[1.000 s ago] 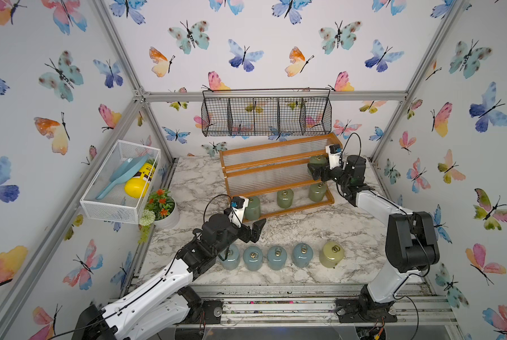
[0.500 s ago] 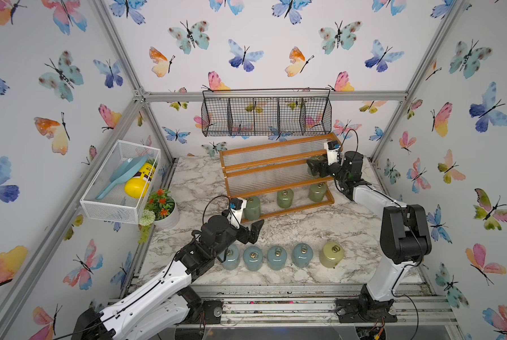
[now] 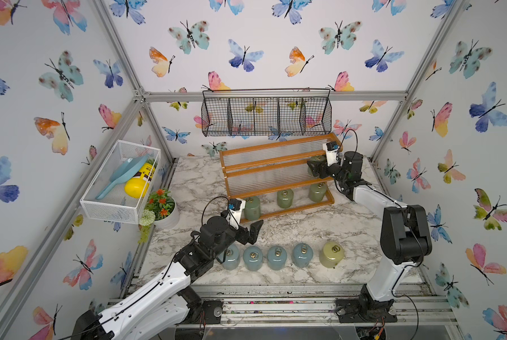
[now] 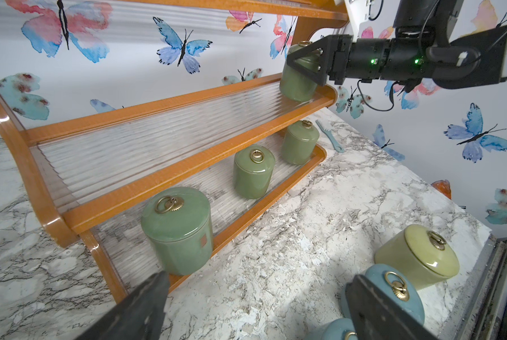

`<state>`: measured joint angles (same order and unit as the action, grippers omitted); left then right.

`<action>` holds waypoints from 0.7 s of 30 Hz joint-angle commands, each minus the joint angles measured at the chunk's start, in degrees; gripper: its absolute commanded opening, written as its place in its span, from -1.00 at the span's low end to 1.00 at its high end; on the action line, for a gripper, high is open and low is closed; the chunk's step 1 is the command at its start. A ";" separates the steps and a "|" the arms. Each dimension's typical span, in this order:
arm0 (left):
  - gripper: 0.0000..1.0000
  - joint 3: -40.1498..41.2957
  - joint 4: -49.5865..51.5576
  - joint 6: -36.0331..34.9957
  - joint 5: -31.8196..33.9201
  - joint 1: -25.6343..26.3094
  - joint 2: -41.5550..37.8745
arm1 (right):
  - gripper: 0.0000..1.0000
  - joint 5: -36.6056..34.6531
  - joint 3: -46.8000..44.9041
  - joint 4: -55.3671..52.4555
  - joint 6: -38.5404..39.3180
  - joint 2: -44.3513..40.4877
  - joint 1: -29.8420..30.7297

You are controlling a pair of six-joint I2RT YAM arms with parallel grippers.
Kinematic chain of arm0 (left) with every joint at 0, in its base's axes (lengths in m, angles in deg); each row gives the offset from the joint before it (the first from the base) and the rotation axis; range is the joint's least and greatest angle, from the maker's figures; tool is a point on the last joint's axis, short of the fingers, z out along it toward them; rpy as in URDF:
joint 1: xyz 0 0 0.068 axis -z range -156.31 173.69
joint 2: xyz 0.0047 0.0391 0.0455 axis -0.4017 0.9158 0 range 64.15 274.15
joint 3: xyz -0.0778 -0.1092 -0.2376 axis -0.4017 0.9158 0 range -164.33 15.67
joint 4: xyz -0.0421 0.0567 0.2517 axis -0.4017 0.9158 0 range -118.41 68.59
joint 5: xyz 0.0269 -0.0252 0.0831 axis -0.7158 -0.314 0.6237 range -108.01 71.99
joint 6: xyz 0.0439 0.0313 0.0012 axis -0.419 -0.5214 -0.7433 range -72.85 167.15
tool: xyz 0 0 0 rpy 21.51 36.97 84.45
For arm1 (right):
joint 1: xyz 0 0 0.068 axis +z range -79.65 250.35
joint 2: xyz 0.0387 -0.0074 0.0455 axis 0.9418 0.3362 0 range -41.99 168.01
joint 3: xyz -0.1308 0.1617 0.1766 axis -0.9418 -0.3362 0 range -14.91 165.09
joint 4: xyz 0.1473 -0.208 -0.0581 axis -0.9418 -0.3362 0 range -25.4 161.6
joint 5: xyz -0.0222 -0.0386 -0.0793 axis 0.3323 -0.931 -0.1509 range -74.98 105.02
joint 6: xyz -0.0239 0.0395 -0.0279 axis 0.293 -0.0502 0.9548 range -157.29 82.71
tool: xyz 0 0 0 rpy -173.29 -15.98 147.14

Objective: Remove the tea canisters from the shelf
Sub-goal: Pick up the tea canister from the shelf.

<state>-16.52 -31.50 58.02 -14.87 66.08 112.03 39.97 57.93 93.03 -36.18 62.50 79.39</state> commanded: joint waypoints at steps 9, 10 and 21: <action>0.97 1.00 -0.78 0.46 0.44 0.15 -0.89 | 0.49 0.07 -2.34 -4.78 -0.21 -10.55 -0.16; 0.97 1.13 -0.74 0.46 0.25 0.15 -0.93 | 0.48 -0.18 -3.09 -5.27 -0.26 -11.59 -0.16; 0.97 2.02 -0.48 0.11 1.35 0.11 -2.59 | 0.45 2.89 -16.49 -7.19 -3.70 -24.27 0.70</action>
<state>-14.48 -31.42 58.30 -14.83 66.08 110.81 40.51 43.26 83.55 -38.20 41.21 79.52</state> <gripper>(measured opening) 0.984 0.818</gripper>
